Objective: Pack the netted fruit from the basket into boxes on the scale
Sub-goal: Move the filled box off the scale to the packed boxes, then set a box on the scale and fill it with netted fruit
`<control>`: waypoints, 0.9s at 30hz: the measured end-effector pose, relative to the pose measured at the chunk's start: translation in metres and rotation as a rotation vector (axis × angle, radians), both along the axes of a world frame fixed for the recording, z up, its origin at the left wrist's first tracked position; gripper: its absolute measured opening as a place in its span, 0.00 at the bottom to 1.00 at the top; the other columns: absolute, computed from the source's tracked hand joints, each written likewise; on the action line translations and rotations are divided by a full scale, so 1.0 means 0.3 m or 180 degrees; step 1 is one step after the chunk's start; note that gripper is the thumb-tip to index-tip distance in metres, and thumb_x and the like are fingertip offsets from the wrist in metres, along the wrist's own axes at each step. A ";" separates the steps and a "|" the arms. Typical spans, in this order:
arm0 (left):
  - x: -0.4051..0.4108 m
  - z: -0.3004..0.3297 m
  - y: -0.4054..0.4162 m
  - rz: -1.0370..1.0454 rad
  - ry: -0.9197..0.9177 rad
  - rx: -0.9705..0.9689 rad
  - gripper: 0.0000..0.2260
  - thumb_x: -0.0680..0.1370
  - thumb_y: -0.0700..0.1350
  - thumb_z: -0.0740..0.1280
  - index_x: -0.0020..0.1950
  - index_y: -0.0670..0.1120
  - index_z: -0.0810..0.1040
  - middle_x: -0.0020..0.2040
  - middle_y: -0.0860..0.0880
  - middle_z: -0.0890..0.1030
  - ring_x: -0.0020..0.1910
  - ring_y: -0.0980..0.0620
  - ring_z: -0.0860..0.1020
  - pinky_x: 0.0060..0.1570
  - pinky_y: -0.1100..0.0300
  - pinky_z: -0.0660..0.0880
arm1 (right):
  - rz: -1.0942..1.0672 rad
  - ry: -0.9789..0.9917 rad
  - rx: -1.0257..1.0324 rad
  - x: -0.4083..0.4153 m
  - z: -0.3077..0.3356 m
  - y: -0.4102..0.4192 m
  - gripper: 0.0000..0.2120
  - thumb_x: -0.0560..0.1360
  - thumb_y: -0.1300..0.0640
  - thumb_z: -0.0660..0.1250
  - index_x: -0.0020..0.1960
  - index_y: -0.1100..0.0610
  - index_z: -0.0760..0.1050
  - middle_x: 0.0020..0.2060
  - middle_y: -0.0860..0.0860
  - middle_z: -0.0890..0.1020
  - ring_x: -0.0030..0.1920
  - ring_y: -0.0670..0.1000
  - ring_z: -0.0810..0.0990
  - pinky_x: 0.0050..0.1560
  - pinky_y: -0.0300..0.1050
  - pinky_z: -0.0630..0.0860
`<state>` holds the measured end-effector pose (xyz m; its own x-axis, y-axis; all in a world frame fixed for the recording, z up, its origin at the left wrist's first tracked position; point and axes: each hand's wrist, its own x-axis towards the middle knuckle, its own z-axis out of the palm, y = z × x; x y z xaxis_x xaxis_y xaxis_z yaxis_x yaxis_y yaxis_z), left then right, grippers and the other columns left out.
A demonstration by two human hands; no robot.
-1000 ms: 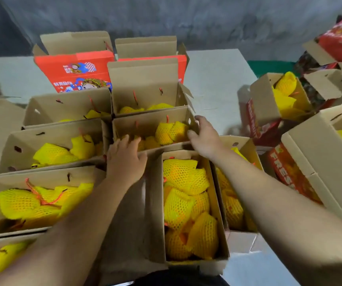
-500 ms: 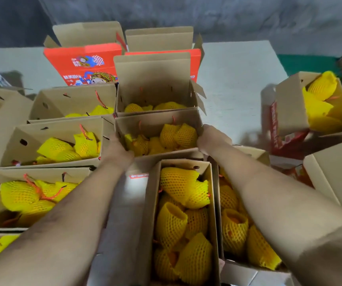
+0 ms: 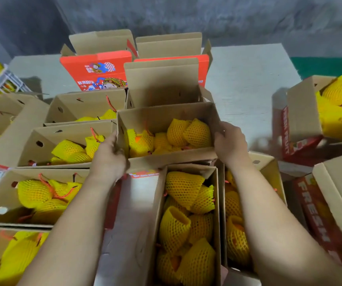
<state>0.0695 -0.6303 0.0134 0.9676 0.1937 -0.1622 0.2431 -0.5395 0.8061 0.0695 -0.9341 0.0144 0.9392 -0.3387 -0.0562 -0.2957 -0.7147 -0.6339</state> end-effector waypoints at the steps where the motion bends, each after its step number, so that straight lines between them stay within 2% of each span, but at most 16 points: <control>1: -0.010 0.045 0.006 -0.0052 -0.0155 0.0030 0.28 0.78 0.31 0.58 0.71 0.55 0.76 0.46 0.47 0.84 0.40 0.39 0.83 0.46 0.47 0.82 | -0.0030 -0.0176 0.0067 -0.019 0.039 0.001 0.11 0.81 0.62 0.59 0.56 0.57 0.78 0.53 0.60 0.83 0.54 0.66 0.78 0.52 0.57 0.77; 4: -0.100 0.173 0.025 -0.0122 -0.0706 0.0082 0.28 0.79 0.34 0.61 0.74 0.59 0.74 0.60 0.54 0.84 0.59 0.49 0.81 0.61 0.56 0.77 | 0.0027 -0.0697 0.0173 -0.081 0.167 0.000 0.08 0.79 0.63 0.60 0.50 0.53 0.76 0.48 0.57 0.82 0.51 0.63 0.78 0.50 0.57 0.75; 6: -0.182 0.248 0.034 -0.0093 -0.0969 0.0055 0.30 0.79 0.39 0.61 0.77 0.64 0.71 0.66 0.61 0.82 0.66 0.59 0.78 0.65 0.66 0.72 | 0.0129 -0.0932 0.0129 -0.126 0.252 -0.001 0.07 0.80 0.61 0.61 0.50 0.51 0.76 0.45 0.53 0.81 0.49 0.61 0.77 0.47 0.54 0.72; 7: -0.220 0.281 0.044 -0.0120 -0.1035 -0.0014 0.30 0.78 0.41 0.61 0.77 0.66 0.70 0.68 0.63 0.80 0.69 0.62 0.76 0.67 0.68 0.70 | 0.0195 -0.0986 0.0116 -0.149 0.290 0.002 0.06 0.80 0.60 0.62 0.48 0.51 0.75 0.43 0.51 0.80 0.47 0.60 0.76 0.45 0.52 0.70; 8: -0.256 0.307 0.062 -0.0176 -0.1067 -0.0116 0.29 0.79 0.42 0.61 0.77 0.66 0.70 0.68 0.65 0.80 0.70 0.61 0.76 0.70 0.64 0.70 | 0.0279 -0.1011 0.0116 -0.171 0.323 0.008 0.06 0.80 0.60 0.62 0.47 0.51 0.74 0.40 0.49 0.79 0.45 0.60 0.76 0.43 0.52 0.69; 9: -0.289 0.329 0.086 -0.0243 -0.1073 -0.0196 0.28 0.79 0.43 0.61 0.77 0.66 0.70 0.68 0.64 0.80 0.69 0.59 0.77 0.72 0.54 0.72 | 0.0366 -0.1005 0.0126 -0.194 0.351 0.019 0.06 0.80 0.59 0.62 0.46 0.51 0.74 0.38 0.48 0.78 0.43 0.59 0.75 0.42 0.52 0.69; 11: -0.350 0.359 0.146 -0.0289 -0.1008 -0.0135 0.27 0.80 0.45 0.60 0.76 0.66 0.71 0.63 0.61 0.84 0.58 0.51 0.84 0.61 0.39 0.79 | 0.0506 -0.0947 0.0176 -0.241 0.388 0.052 0.06 0.79 0.59 0.62 0.46 0.52 0.76 0.36 0.47 0.78 0.41 0.59 0.75 0.40 0.52 0.71; 12: -0.379 0.372 0.175 -0.0274 -0.0978 -0.0074 0.26 0.80 0.45 0.60 0.75 0.67 0.71 0.59 0.59 0.86 0.48 0.48 0.86 0.52 0.38 0.82 | 0.0558 -0.0920 0.0203 -0.266 0.400 0.073 0.07 0.79 0.60 0.63 0.44 0.51 0.75 0.35 0.47 0.77 0.39 0.58 0.75 0.39 0.52 0.70; 14: -0.433 0.396 0.231 -0.0163 -0.0972 0.0040 0.26 0.79 0.45 0.60 0.73 0.68 0.74 0.51 0.58 0.87 0.32 0.49 0.83 0.38 0.48 0.83 | 0.0665 -0.0812 0.0210 -0.311 0.421 0.129 0.11 0.78 0.59 0.64 0.39 0.49 0.71 0.31 0.47 0.74 0.37 0.57 0.73 0.37 0.52 0.68; 16: -0.476 0.416 0.282 -0.0037 -0.0951 0.0150 0.26 0.77 0.45 0.60 0.69 0.70 0.76 0.46 0.60 0.86 0.29 0.54 0.81 0.31 0.59 0.79 | 0.0805 -0.0657 0.0182 -0.343 0.431 0.187 0.09 0.77 0.56 0.63 0.38 0.51 0.69 0.30 0.48 0.73 0.37 0.59 0.74 0.38 0.55 0.71; 18: -0.512 0.433 0.340 0.0011 -0.0885 0.0328 0.25 0.76 0.46 0.60 0.67 0.71 0.77 0.41 0.59 0.86 0.29 0.56 0.81 0.31 0.64 0.76 | 0.0904 -0.0530 0.0145 -0.363 0.434 0.246 0.09 0.78 0.57 0.63 0.39 0.53 0.70 0.31 0.50 0.74 0.38 0.61 0.75 0.40 0.57 0.73; 20: -0.558 0.450 0.401 -0.0037 -0.0801 0.0374 0.24 0.75 0.46 0.60 0.64 0.71 0.77 0.35 0.52 0.85 0.25 0.54 0.79 0.29 0.67 0.74 | 0.0935 -0.0423 0.0125 -0.381 0.442 0.305 0.07 0.78 0.58 0.64 0.40 0.54 0.71 0.31 0.49 0.75 0.39 0.61 0.76 0.39 0.55 0.72; 21: -0.582 0.459 0.434 -0.0042 -0.0734 0.0383 0.24 0.75 0.47 0.60 0.64 0.72 0.77 0.33 0.50 0.85 0.25 0.54 0.80 0.31 0.66 0.74 | 0.0968 -0.0385 0.0078 -0.392 0.449 0.336 0.06 0.78 0.58 0.65 0.41 0.53 0.72 0.32 0.49 0.75 0.40 0.60 0.76 0.39 0.53 0.72; 23: -0.632 0.466 0.515 0.0009 -0.0694 0.0422 0.24 0.74 0.49 0.60 0.63 0.74 0.76 0.36 0.50 0.86 0.32 0.56 0.82 0.38 0.60 0.76 | 0.1081 -0.0360 -0.0077 -0.421 0.470 0.414 0.05 0.78 0.58 0.64 0.43 0.51 0.74 0.34 0.48 0.77 0.42 0.60 0.77 0.39 0.52 0.72; 25: -0.679 0.458 0.619 0.0103 -0.0684 0.0368 0.24 0.74 0.51 0.60 0.65 0.75 0.75 0.38 0.50 0.86 0.36 0.54 0.83 0.44 0.54 0.78 | 0.1147 -0.0367 -0.0146 -0.459 0.500 0.509 0.08 0.79 0.57 0.64 0.43 0.45 0.74 0.37 0.48 0.79 0.44 0.61 0.77 0.42 0.53 0.74; 27: -0.729 0.452 0.734 0.0158 -0.0688 0.0269 0.27 0.74 0.50 0.61 0.71 0.72 0.74 0.38 0.48 0.87 0.33 0.49 0.83 0.42 0.53 0.82 | 0.1137 -0.0392 -0.0168 -0.504 0.525 0.621 0.12 0.80 0.56 0.63 0.41 0.41 0.74 0.38 0.48 0.80 0.45 0.61 0.77 0.43 0.53 0.74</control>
